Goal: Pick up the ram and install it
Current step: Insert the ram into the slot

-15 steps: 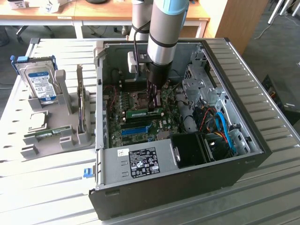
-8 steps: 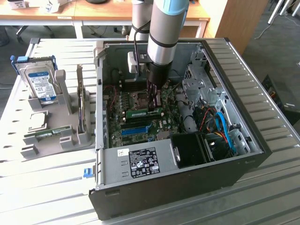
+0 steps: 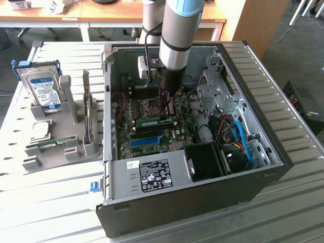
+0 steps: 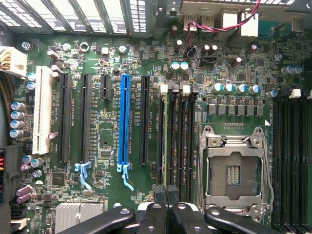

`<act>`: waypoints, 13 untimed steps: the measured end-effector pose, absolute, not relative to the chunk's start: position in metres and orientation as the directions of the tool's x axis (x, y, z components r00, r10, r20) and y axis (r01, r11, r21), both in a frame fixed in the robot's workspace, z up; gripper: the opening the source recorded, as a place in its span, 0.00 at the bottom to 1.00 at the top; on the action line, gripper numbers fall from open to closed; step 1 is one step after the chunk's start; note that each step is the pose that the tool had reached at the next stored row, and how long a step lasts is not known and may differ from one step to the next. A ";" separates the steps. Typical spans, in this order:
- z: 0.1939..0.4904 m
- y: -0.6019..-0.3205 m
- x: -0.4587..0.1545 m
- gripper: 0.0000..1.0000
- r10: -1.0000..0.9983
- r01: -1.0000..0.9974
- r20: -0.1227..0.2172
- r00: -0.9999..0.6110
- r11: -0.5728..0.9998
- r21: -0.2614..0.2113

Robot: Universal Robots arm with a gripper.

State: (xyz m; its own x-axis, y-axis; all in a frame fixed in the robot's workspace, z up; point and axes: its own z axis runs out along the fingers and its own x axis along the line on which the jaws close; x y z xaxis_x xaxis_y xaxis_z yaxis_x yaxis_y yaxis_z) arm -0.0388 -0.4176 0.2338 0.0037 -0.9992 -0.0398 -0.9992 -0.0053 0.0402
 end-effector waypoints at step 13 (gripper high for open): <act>0.233 -0.418 -0.039 0.11 -0.999 -0.999 -0.040 0.004 -0.005 0.040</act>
